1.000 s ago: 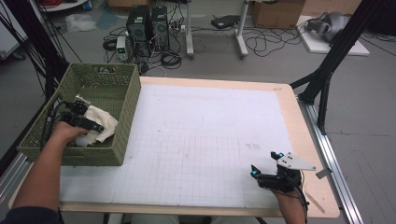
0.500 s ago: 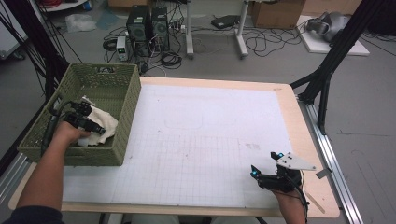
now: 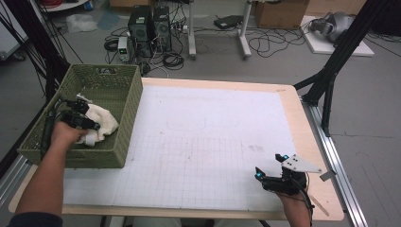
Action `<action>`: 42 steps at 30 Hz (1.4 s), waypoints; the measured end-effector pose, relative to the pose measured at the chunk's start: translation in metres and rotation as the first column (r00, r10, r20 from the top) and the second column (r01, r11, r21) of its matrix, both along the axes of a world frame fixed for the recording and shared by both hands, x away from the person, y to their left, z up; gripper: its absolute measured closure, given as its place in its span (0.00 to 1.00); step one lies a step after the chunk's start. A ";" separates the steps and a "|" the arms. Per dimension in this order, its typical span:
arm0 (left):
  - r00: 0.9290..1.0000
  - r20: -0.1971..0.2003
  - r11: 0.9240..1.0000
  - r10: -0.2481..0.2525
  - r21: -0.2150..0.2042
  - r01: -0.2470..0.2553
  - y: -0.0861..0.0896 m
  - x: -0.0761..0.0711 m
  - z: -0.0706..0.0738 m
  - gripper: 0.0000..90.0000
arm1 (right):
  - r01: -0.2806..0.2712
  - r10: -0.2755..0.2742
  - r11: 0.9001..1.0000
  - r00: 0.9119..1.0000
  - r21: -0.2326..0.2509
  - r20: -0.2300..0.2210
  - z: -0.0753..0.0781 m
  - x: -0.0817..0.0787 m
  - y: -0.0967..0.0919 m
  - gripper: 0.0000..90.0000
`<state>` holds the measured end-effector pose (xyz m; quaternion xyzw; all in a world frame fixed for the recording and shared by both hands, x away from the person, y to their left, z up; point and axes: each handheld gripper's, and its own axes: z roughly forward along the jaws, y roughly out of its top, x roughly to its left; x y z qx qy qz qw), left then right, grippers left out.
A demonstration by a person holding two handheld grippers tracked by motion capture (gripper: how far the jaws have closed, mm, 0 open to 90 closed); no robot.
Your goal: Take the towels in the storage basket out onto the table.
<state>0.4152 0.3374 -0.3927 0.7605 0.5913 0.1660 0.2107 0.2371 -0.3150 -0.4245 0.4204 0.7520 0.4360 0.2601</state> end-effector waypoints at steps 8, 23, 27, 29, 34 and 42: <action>0.969 0.231 0.984 0.085 -0.173 -0.045 0.014 -0.012 0.018 0.79 | 0.007 -0.007 1.000 1.000 0.004 0.003 0.000 -0.001 -0.001 0.11; 0.770 0.599 0.912 0.220 -0.406 0.055 0.026 -0.046 0.063 0.79 | 0.014 -0.014 1.000 1.000 0.016 0.009 0.002 -0.001 -0.001 0.11; 0.725 0.654 0.906 0.213 -0.410 0.103 0.022 -0.055 0.078 0.79 | 0.012 -0.012 1.000 1.000 0.018 0.007 0.002 -0.001 0.001 0.11; 0.713 0.671 0.903 0.205 -0.410 0.126 0.019 -0.059 0.085 0.79 | 0.008 -0.009 1.000 1.000 0.016 0.009 0.002 -0.001 0.001 0.11; 0.675 0.713 0.901 0.189 -0.400 0.170 0.012 -0.069 0.101 0.79 | 0.008 -0.008 1.000 1.000 0.020 0.006 0.002 0.000 0.002 0.11; 0.643 0.754 0.892 0.136 -0.375 0.251 -0.011 -0.080 0.123 0.79 | 0.006 -0.006 1.000 1.000 0.021 0.006 0.002 0.002 0.003 0.11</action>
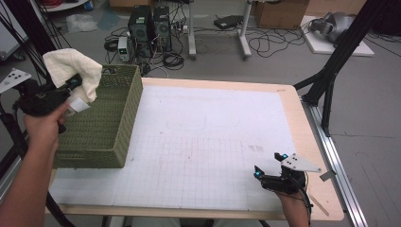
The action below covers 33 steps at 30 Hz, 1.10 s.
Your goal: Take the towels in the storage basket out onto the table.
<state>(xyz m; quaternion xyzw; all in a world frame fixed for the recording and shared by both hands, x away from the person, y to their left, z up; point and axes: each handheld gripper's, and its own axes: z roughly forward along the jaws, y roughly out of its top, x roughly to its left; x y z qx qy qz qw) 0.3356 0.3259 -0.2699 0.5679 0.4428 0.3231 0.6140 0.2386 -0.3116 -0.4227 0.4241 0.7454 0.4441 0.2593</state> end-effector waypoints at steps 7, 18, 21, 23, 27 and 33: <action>0.992 -0.011 0.992 -0.124 0.028 0.124 -0.044 0.001 -0.003 0.79 | -0.007 0.007 1.000 1.000 -0.008 -0.001 0.000 0.000 0.002 0.11; 0.948 -0.034 0.945 -0.318 0.071 0.319 -0.146 0.006 -0.025 0.78 | -0.011 0.011 1.000 1.000 -0.007 0.001 0.000 0.001 0.001 0.11; 0.933 -0.066 0.930 -0.353 0.084 0.358 -0.168 0.008 -0.038 0.78 | -0.013 0.014 1.000 1.000 -0.010 0.010 0.001 0.001 0.000 0.11; 0.927 -0.083 0.922 -0.366 0.101 0.373 -0.183 0.009 -0.048 0.78 | -0.014 0.014 1.000 1.000 -0.007 0.006 0.001 0.001 0.000 0.11; 0.907 -0.147 0.901 -0.396 0.128 0.414 -0.212 0.011 -0.073 0.77 | -0.018 0.018 1.000 1.000 -0.012 0.005 0.000 0.001 0.000 0.11; 0.881 -0.233 0.880 -0.411 0.153 0.450 -0.245 0.014 -0.110 0.77 | -0.018 0.018 1.000 1.000 -0.011 0.002 -0.001 0.002 -0.001 0.11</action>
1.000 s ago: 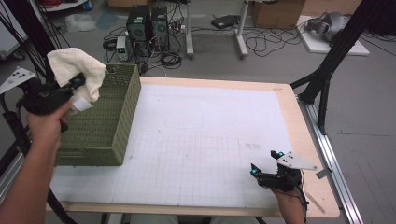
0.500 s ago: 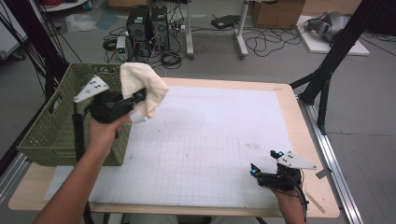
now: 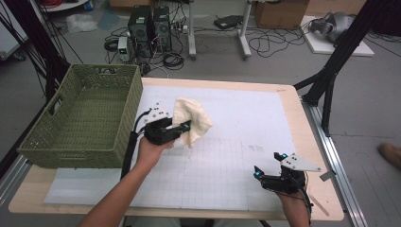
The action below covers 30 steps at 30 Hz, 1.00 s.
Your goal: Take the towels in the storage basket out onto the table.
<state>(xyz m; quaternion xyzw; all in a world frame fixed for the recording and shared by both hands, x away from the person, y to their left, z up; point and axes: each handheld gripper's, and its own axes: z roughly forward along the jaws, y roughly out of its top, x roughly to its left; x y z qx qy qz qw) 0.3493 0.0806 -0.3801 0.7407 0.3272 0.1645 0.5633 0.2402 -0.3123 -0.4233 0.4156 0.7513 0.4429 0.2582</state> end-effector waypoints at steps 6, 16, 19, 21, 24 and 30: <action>0.999 -0.043 0.997 -0.014 0.072 0.017 -0.026 0.002 -0.024 0.77 | 0.001 -0.001 1.000 1.000 0.001 0.002 0.000 0.000 -0.001 0.11; 0.993 -0.121 0.980 0.012 0.197 0.012 -0.044 0.008 -0.047 0.73 | -0.002 0.002 1.000 1.000 0.000 -0.004 -0.001 0.000 -0.001 0.11; 0.991 -0.135 0.984 0.014 0.179 0.011 -0.042 0.009 -0.046 0.57 | -0.003 0.003 1.000 1.000 0.001 -0.004 -0.001 0.001 -0.001 0.11; 0.990 -0.136 0.987 0.029 0.157 -0.008 -0.039 0.008 -0.043 0.38 | -0.007 0.007 1.000 1.000 -0.003 0.000 0.000 0.001 -0.001 0.11; 0.995 -0.072 0.992 0.071 0.105 -0.063 -0.024 0.003 -0.031 0.23 | -0.005 0.005 1.000 1.000 0.000 -0.003 0.000 0.000 -0.001 0.11; 0.998 -0.017 0.997 0.065 0.034 -0.064 0.022 -0.018 -0.017 0.21 | -0.002 0.002 1.000 1.000 -0.001 -0.004 -0.001 0.001 -0.001 0.11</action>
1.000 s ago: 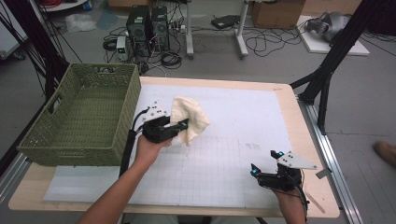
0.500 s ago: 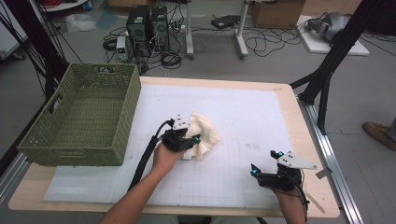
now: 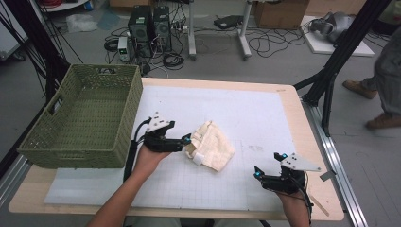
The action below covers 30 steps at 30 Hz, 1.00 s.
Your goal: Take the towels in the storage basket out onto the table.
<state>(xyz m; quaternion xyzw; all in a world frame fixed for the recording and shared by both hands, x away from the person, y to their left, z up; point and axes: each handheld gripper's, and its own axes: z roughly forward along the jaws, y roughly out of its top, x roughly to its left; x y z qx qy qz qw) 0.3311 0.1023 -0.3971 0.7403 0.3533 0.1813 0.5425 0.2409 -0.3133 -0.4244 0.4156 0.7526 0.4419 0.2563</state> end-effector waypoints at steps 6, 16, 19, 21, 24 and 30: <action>0.999 0.038 1.000 -0.018 -0.002 0.018 0.033 -0.028 -0.016 0.20 | -0.006 0.006 1.000 1.000 -0.008 -0.004 -0.001 0.002 0.004 0.11; 0.999 0.043 1.000 0.011 -0.020 -0.010 0.051 -0.035 -0.025 0.20 | -0.007 0.006 1.000 1.000 -0.017 -0.009 -0.001 0.005 0.008 0.11; 0.999 0.047 1.000 0.009 -0.017 -0.009 0.051 -0.036 -0.024 0.20 | -0.011 0.010 1.000 1.000 -0.022 -0.013 -0.002 0.006 0.009 0.11; 0.999 0.048 1.000 0.009 -0.017 -0.008 0.050 -0.036 -0.024 0.20 | -0.013 0.013 1.000 1.000 -0.024 -0.012 -0.002 0.006 0.010 0.11; 0.999 0.050 1.000 0.009 -0.020 -0.008 0.050 -0.037 -0.023 0.20 | -0.012 0.012 1.000 1.000 -0.020 -0.011 -0.001 0.005 0.010 0.11; 0.999 0.049 1.000 0.015 -0.026 -0.013 0.053 -0.036 -0.022 0.20 | -0.019 0.019 0.999 1.000 -0.027 -0.007 -0.002 0.005 0.010 0.11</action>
